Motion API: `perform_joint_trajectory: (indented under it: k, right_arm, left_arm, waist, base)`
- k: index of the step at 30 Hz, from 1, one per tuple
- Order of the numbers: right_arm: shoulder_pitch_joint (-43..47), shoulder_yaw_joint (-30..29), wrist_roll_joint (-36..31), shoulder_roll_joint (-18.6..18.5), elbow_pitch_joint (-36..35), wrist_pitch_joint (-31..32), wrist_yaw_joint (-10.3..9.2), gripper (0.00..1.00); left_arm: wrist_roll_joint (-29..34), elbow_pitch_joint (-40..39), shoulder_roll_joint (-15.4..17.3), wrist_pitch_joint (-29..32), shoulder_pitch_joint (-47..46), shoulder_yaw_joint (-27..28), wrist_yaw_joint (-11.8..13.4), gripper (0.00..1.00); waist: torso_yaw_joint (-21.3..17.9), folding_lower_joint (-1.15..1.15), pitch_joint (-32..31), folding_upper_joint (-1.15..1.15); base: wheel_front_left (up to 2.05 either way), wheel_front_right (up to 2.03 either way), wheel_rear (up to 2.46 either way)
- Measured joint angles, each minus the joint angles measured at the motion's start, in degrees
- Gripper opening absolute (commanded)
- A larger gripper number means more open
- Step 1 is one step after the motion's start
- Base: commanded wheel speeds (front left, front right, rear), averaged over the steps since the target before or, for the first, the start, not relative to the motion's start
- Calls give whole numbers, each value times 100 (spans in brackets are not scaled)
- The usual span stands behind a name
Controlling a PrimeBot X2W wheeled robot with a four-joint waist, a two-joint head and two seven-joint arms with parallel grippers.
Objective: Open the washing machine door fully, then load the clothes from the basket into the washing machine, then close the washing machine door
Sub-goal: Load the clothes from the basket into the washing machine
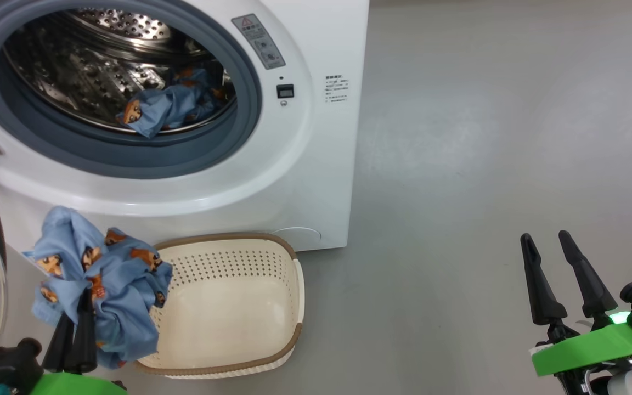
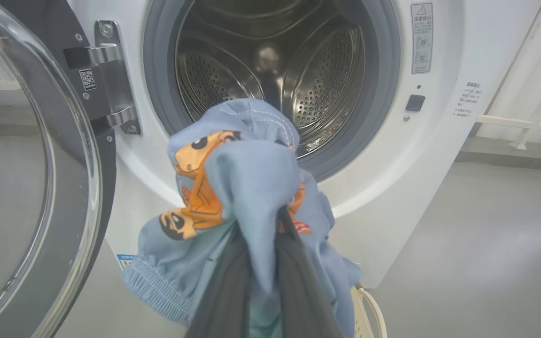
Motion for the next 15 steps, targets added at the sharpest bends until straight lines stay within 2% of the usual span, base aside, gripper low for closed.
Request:
perform_joint_trajectory:
  k: [15]
  right_arm:
    - [109,-3,0,-10,-40,0,0,100]
  left_arm:
    - [240,-269,-198,-1,126,280,-59,0]
  waist:
    - [88,0,68,0]
  base:
    - [0,0,0]
